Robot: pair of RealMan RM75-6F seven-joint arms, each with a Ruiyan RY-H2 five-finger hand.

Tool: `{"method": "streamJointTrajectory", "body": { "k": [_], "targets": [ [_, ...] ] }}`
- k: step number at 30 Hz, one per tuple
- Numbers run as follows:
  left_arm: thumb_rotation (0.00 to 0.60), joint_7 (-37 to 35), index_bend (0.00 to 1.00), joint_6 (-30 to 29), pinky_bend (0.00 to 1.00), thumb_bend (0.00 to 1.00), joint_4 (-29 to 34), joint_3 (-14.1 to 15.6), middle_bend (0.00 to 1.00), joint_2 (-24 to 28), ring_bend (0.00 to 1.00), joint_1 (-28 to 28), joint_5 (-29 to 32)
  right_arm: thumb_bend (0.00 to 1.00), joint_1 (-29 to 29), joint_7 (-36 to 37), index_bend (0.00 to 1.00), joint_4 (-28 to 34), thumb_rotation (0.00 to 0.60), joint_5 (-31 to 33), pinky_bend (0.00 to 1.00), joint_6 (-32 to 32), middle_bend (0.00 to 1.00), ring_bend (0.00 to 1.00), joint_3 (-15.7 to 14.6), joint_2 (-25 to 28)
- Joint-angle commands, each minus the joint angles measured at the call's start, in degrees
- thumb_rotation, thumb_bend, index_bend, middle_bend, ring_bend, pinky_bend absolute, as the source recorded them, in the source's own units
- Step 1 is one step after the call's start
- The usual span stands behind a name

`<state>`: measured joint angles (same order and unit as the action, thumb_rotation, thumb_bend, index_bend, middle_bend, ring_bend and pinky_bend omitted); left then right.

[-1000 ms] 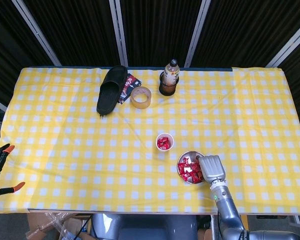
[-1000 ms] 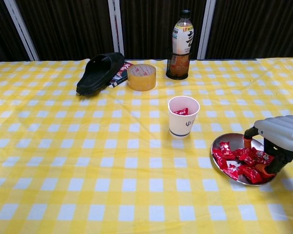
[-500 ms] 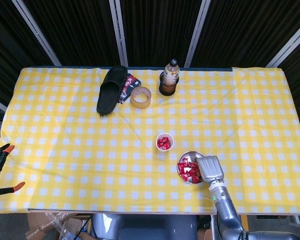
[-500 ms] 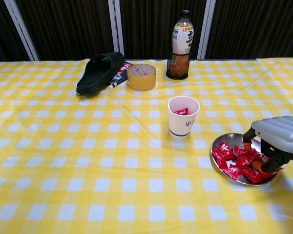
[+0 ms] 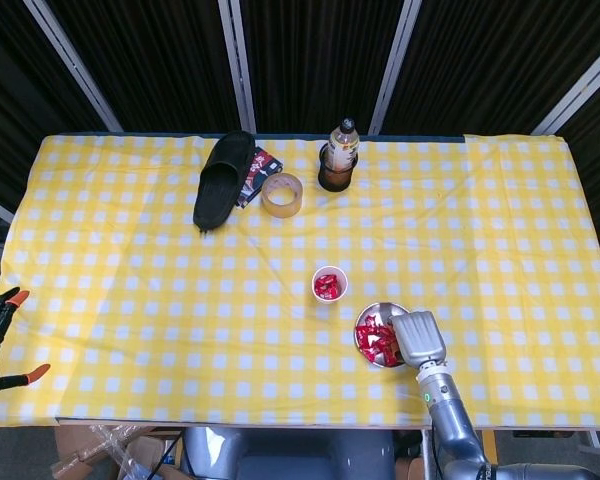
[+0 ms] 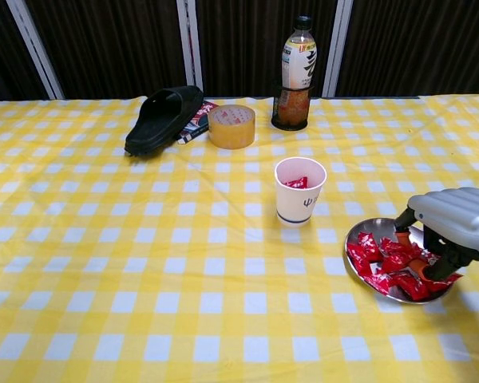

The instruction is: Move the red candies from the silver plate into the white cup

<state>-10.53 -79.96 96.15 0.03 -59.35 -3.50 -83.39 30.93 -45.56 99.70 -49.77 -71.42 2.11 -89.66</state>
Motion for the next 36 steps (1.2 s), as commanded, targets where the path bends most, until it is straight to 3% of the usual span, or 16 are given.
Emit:
{"method": "streamJointTrajectory", "body": {
  "k": [1,19,27,36],
  "targets": [
    [0.600,0.1,0.00,0.0,0.00,0.03,0.0,0.0,0.00,0.0,0.00,0.0,0.0,0.52,-0.1,0.1,0.62,0.7,0.600,-0.6,0.99,-0.4,0.99,1.00,0.2,0.3],
    [0.600,0.1,0.00,0.1,0.00,0.03,0.1,0.0,0.00,0.0,0.00,0.0,0.1,0.52,0.7,-0.9,0.64,8.8,0.600,-1.6,0.99,-2.3,0.99,1.00,2.8,4.1],
    [0.600,-0.3,0.00,0.6,0.00,0.03,0.2,-0.1,0.00,0.2,0.00,-0.2,0.4,0.52,4.9,-5.3,0.64,13.4,0.600,2.6,0.99,-2.6,0.99,1.00,8.5,5.6],
    [0.600,-1.0,0.00,2.0,0.00,0.03,0.4,-0.1,0.00,0.7,0.00,-0.6,1.3,0.52,9.8,-6.9,0.64,13.0,0.600,9.2,0.99,-1.3,0.99,1.00,13.4,5.1]
  ]
}}
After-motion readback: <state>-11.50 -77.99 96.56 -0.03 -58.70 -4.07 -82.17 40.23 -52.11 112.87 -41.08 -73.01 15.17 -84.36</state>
